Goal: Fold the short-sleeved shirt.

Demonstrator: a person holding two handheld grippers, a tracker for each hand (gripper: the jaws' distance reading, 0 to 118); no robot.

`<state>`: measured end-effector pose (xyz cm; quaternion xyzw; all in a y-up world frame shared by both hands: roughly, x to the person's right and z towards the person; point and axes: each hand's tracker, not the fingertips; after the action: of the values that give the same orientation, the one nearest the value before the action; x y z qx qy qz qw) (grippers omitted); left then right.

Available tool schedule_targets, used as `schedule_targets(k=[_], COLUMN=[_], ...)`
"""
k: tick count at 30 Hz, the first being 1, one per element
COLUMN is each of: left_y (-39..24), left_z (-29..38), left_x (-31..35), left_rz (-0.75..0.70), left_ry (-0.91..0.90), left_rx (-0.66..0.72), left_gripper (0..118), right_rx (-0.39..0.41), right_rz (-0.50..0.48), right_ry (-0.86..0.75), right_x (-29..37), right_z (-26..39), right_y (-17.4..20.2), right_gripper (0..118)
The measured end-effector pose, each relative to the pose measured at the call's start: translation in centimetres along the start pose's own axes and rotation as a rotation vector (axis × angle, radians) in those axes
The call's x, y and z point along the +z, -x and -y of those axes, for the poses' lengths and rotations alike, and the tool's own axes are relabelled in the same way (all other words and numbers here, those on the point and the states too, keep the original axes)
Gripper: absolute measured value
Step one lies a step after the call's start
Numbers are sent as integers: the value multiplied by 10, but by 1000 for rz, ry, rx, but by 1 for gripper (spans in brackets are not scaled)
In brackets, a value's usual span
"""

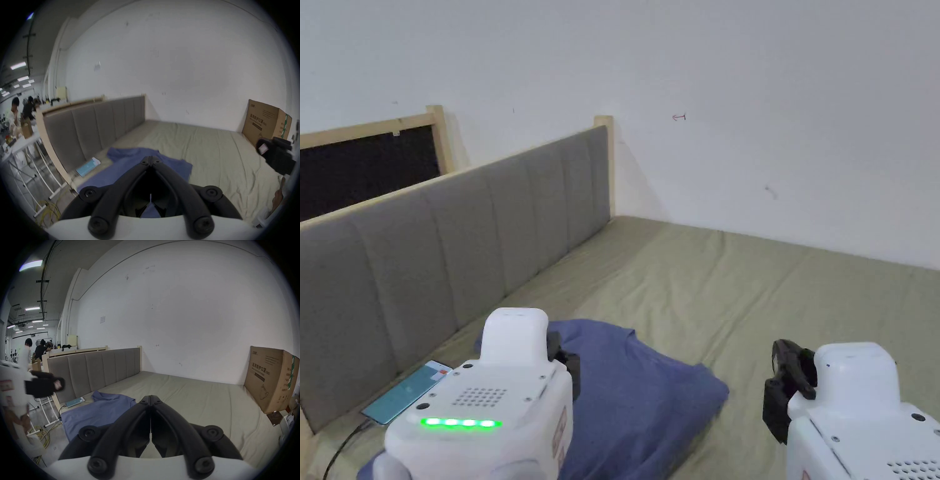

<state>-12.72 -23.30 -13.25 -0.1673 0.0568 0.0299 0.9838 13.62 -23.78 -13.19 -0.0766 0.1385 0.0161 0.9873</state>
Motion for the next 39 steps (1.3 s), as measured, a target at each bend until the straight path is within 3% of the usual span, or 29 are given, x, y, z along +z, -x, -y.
schedule_targets(k=[9, 10, 11, 12, 13, 15, 19, 23, 26, 27, 30, 31, 32, 33, 35, 39], left_y=[28, 29, 29, 24, 23, 23, 12, 11, 5, 6, 10, 11, 18, 22, 39, 59], left_z=[82, 88, 95, 100, 103, 110, 116, 136, 133, 131, 120, 118, 120, 124, 128, 115], left_x=[-205, -219, -233, -239, -247, -263, -283, -305, -306, -304, -295, -295, -301, -304, -305, -297], left_rz=[19, -1, -21, -42, -44, -28, -39, -30, -46, -52, -105, -112, -141, -189, -113, -61], left_ry=[569, 613, 654, 680, 711, 718, 715, 823, 793, 790, 725, 732, 736, 739, 757, 763], left_rx=[184, 172, 158, 128, 118, 129, 125, 80, 32, 54, 86, 75, 65, 44, 191, 353], left_gripper=[1, 22, 22, 31, 51, 114, 112, 111, 108, 99, 45, 19, 3, 3, 3, 3], right_rx=[13, 14, 12, 5, -1, 1, 19, -43, -76, -87, -118, -134, -148, -157, -165, -155], right_rz=[16, 23, 29, 33, 35, 47, 78, 77, 86, 91, 102, 105, 106, 109, 118, 158], right_ry=[111, 124, 140, 157, 172, 197, 250, 303, 329, 336, 355, 358, 365, 368, 374, 380], right_x=[-22, -25, -30, -34, -36, -43, -57, -67, -73, -74, -75, -75, -74, -73, -67, -56], right_z=[23, 26, 28, 31, 34, 39, 51, 60, 67, 68, 74, 75, 77, 77, 80, 83], right_y=[-8, -10, -12, -14, -17, -21, -28, -38, -47, -49, -57, -60, -62, -64, -67, -80], right_gripper=[0, 0, 0, 0, 0, 0, 0, 0, 0, 0, 0, 0, 0, 0, 0, 0])
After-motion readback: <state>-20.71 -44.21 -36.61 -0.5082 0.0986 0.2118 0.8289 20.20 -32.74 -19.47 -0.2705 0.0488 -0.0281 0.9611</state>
